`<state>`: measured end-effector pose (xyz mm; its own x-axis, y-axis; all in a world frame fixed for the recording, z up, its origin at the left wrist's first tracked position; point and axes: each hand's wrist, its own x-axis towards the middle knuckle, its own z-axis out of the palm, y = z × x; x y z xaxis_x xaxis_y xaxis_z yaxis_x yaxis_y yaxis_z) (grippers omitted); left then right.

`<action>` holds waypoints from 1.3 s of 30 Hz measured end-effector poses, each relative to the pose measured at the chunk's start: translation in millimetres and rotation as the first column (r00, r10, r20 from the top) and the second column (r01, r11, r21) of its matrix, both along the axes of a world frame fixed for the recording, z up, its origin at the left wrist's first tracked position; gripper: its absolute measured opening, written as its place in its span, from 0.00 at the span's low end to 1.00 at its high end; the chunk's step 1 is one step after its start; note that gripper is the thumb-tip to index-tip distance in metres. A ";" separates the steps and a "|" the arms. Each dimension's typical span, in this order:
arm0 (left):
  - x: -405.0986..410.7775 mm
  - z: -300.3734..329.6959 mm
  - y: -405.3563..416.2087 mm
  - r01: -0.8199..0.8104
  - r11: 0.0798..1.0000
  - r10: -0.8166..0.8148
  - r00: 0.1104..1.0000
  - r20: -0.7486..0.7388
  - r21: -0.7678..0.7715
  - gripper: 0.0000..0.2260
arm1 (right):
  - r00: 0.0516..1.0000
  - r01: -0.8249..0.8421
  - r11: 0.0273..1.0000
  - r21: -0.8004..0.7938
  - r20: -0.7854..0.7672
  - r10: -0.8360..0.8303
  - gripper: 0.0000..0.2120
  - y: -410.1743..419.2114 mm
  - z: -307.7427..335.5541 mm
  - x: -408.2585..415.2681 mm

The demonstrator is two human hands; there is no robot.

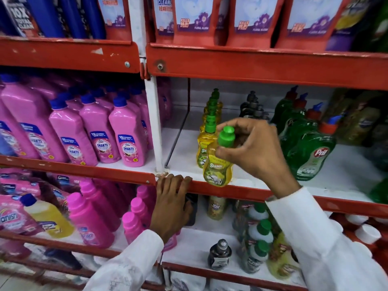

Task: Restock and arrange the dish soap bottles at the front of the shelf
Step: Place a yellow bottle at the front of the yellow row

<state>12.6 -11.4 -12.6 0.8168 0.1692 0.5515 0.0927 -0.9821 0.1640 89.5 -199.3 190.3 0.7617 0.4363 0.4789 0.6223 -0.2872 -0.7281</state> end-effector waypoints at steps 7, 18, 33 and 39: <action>-3.4 2.8 -0.6 -0.013 1.000 0.013 0.998 -0.059 0.010 0.30 | 0.999 -0.025 0.987 -0.161 -0.038 0.019 0.20 32.5 -20.4 42.1; -6.3 0.3 -4.4 -0.021 0.999 0.018 0.996 -0.083 -0.031 0.32 | 0.990 -0.129 0.972 -0.196 -0.075 0.117 0.26 40.9 -31.4 59.5; 3.0 -1.9 -55.2 0.106 0.994 -0.106 0.989 0.102 0.007 0.25 | 0.983 0.047 0.999 -0.013 -0.179 -0.049 0.14 -46.8 -138.4 20.4; 26.2 7.4 -70.4 0.292 0.951 -0.292 0.956 -0.019 0.099 0.26 | 0.924 -0.134 0.876 -0.463 -0.377 -0.058 0.20 -61.8 -244.2 9.9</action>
